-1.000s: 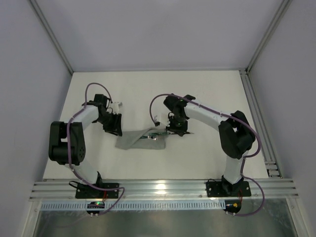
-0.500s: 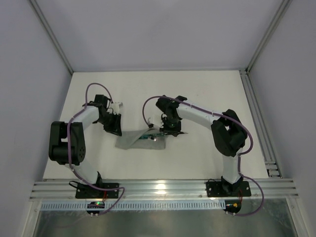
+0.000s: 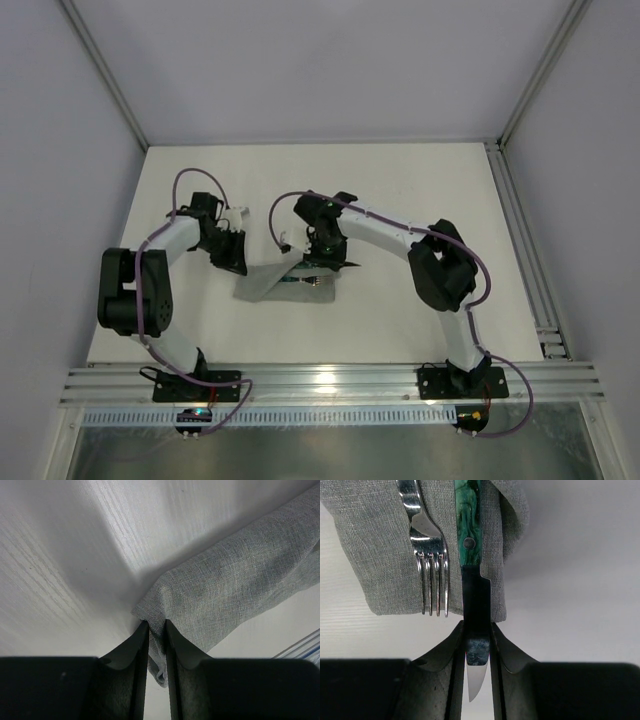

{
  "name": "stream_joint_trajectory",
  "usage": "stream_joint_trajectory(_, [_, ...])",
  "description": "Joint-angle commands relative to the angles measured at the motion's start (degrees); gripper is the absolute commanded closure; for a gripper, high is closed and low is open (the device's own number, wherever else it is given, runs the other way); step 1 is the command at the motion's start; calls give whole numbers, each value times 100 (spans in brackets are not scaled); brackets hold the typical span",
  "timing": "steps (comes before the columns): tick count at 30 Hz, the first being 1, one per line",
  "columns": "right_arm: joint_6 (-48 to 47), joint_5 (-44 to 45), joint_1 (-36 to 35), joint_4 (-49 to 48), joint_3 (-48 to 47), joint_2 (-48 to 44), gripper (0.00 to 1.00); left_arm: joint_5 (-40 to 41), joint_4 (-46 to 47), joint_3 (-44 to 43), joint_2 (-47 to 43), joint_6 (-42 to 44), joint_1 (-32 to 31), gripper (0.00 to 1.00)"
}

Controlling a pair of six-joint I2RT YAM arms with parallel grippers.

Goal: Fold the napkin into a case and place the utensils inside
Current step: Insert the knife into the folded napkin.

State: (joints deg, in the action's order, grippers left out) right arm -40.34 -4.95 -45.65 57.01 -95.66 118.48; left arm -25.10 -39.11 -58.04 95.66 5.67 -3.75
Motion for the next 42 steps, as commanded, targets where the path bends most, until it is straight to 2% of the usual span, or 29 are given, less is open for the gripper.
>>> stream_joint_trajectory(1, [280,205,-163,-23,-243,131,88,-162,176,38,-249,110,-29,81])
stream_joint_trajectory(7, [482,301,-322,-217,-243,176,75,-179,141,38,-293,118,-29,81])
stream_joint_trajectory(9, [579,468,-331,-243,-252,158,66,-170,141,38,-311,127,-29,81])
stream_joint_trajectory(11, [641,828,-331,-270,-243,115,61,-170,141,47,-320,136,-38,81])
stream_joint_trajectory(15, [773,1119,-322,-480,54,-376,47,-162,167,82,-355,127,-29,81])
stream_joint_trajectory(21, [1325,1119,-278,-814,739,-1194,45,-144,193,74,-390,127,-29,81])
stream_joint_trajectory(24, [2448,1049,98,-876,1327,-1686,50,-127,193,109,-469,127,-29,77])
stream_joint_trajectory(25, [3183,1049,239,-954,1530,-1922,59,-118,202,117,-504,136,-29,76])
stream_joint_trajectory(27, [3951,1119,703,-1226,2204,-2178,69,-83,229,135,-539,153,-29,76])
stream_joint_trajectory(28, [4816,1197,837,-1323,2470,-2449,74,-91,237,135,-548,154,-29,75])
stream_joint_trajectory(30, [5551,1715,970,-1569,3128,-2671,78,-91,255,144,-574,145,-38,75])
stream_joint_trajectory(32, [6104,1813,979,-1824,3630,-2820,82,-91,264,161,-574,145,-29,75])
stream_joint_trajectory(36, [6538,1367,979,-2360,3879,-2585,89,-83,255,170,-566,145,-29,75])
stream_joint_trajectory(42, [6969,1040,882,-2800,3976,-2215,91,-56,264,223,-645,162,-29,75])
